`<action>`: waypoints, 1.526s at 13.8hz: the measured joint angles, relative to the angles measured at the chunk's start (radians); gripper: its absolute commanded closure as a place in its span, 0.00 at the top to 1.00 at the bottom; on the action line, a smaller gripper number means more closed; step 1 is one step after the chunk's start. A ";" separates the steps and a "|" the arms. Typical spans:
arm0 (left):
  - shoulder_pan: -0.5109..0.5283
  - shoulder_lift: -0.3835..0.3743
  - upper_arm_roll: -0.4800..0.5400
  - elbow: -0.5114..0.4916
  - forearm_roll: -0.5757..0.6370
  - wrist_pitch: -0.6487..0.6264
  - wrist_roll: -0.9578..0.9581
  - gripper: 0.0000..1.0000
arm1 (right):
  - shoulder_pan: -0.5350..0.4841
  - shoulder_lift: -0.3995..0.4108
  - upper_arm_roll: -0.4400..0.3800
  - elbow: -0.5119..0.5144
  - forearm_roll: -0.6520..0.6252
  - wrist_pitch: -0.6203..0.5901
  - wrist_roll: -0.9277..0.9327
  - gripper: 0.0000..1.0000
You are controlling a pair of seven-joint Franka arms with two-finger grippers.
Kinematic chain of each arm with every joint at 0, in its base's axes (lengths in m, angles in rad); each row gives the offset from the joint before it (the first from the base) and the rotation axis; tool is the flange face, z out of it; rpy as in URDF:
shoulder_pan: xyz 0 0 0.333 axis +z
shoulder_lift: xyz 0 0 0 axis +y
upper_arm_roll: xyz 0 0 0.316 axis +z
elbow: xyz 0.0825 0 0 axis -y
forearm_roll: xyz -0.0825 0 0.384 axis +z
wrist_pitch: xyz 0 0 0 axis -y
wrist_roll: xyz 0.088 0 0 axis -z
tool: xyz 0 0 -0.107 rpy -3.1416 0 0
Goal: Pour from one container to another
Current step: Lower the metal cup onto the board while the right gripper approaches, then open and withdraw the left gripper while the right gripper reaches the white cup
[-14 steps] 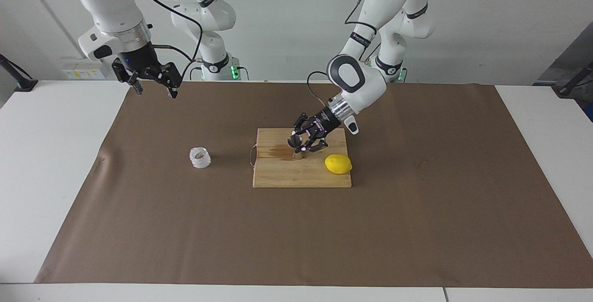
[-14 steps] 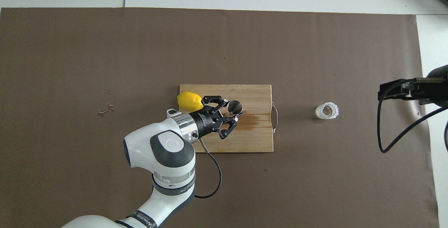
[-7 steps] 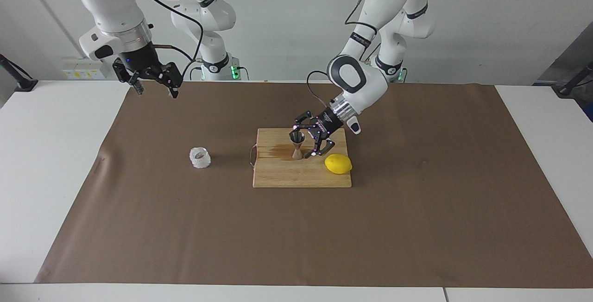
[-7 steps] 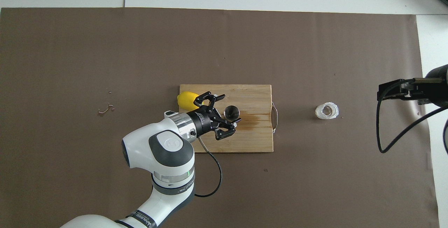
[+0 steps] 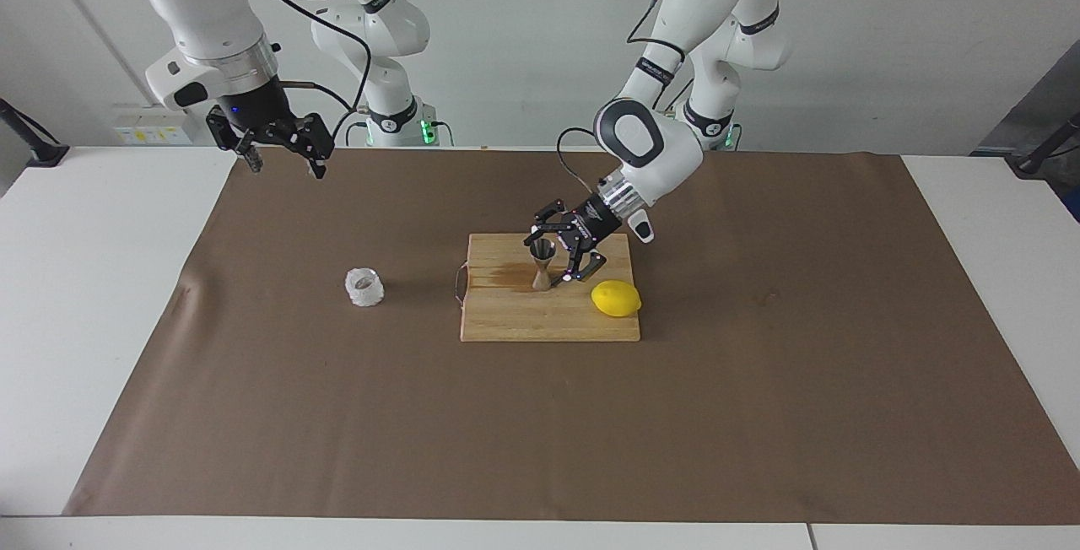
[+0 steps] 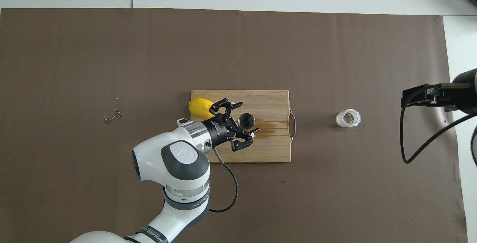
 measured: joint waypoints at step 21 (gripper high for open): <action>0.113 -0.100 0.030 0.022 0.265 -0.165 0.008 1.00 | 0.000 -0.056 0.008 -0.273 0.077 0.183 -1.227 1.00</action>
